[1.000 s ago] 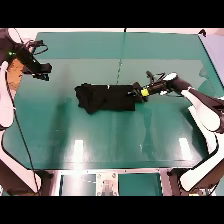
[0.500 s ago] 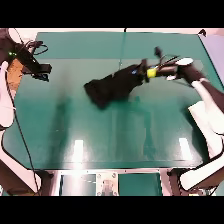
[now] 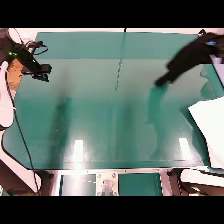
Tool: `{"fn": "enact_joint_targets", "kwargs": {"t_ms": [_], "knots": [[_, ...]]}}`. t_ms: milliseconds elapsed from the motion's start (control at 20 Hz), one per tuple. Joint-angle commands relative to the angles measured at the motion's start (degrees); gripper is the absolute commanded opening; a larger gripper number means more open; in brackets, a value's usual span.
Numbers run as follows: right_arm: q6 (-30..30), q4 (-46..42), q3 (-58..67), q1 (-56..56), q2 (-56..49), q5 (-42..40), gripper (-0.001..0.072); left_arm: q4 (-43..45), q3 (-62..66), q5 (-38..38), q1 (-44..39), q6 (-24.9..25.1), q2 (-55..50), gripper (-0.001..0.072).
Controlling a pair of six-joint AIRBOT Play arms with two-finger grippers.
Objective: Fold the shirts.
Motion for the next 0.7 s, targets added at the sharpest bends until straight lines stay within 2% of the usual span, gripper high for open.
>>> {"fn": "enact_joint_targets", "kwargs": {"t_ms": [0,300,450,650], "knots": [[3.8,-5.6,0.1,-13.9,5.0,0.2,0.0015,-0.2,0.0,-0.1,0.0,0.0,0.0,0.0027],[7.8,-21.7,0.0,-27.0,11.1,7.4,0.0015,-1.1,0.0,-0.1,0.0,0.1,0.0,0.0027],[9.8,-26.1,-0.6,-29.8,13.2,9.7,0.0014,-1.1,0.0,-0.1,0.0,0.1,0.0,0.0027],[15.8,-35.8,-5.5,-31.7,16.9,13.8,0.0014,-1.1,0.0,-0.5,0.0,0.1,0.0,0.0028]]}}
